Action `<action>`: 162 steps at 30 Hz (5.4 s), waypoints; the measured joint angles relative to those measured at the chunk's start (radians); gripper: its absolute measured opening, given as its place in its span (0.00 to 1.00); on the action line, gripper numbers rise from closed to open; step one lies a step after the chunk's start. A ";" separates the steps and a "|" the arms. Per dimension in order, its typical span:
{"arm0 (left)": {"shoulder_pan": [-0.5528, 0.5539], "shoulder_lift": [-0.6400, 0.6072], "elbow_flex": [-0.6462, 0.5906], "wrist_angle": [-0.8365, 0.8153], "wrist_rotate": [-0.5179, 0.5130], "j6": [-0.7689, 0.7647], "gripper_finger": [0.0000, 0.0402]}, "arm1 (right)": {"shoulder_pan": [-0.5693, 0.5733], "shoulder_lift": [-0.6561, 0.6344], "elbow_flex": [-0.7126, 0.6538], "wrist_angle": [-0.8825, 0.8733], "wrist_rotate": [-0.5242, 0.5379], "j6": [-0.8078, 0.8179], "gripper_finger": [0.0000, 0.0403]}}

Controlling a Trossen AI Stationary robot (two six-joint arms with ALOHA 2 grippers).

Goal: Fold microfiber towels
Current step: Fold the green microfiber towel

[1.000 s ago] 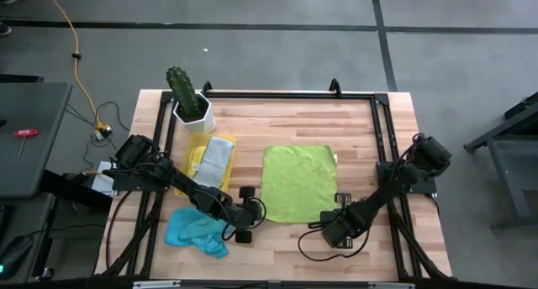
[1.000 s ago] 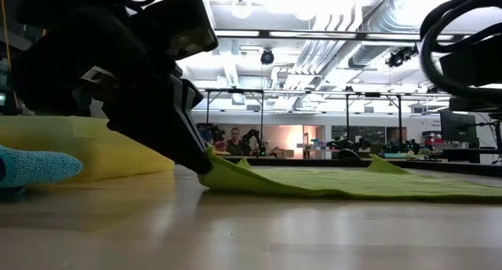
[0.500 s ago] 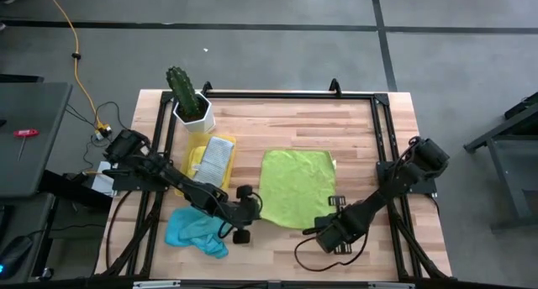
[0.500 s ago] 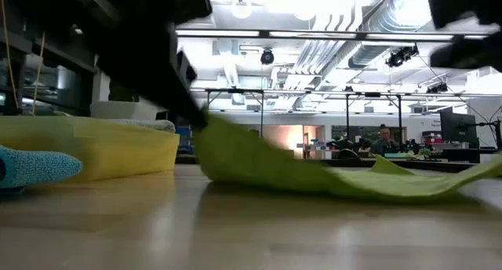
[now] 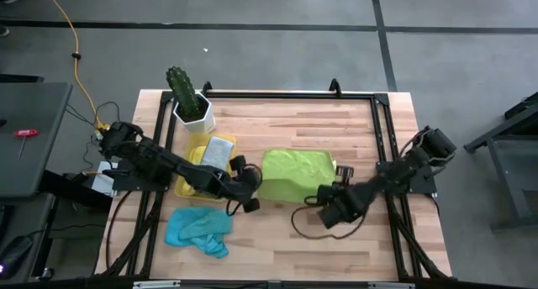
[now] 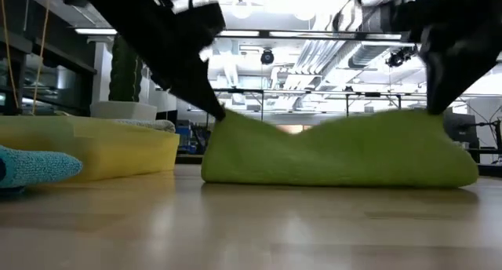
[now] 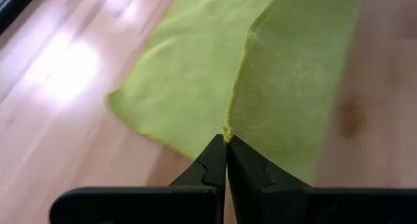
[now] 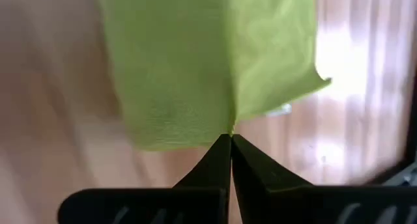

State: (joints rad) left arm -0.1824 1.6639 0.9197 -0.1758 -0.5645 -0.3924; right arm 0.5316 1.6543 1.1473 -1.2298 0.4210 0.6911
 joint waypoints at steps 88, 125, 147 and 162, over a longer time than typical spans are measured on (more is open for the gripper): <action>0.200 0.125 -0.163 0.335 0.463 0.441 0.39 | -0.107 -0.373 -0.606 0.937 0.083 -0.248 0.44; 0.202 0.123 -0.163 0.296 0.468 0.431 0.39 | -0.130 -0.412 -0.605 0.942 -0.079 -0.277 0.44; 0.202 0.124 -0.163 0.297 0.466 0.430 0.39 | -0.097 -0.385 -0.800 0.998 -0.084 -0.043 0.39; 0.167 0.100 -0.164 0.250 0.463 0.479 0.03 | -0.098 -0.395 -0.792 0.998 -0.079 -0.027 0.02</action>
State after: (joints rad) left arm -0.0152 1.7639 0.7560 0.0741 -0.1018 0.0869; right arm 0.4335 1.2589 0.3548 -0.2314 0.3423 0.6639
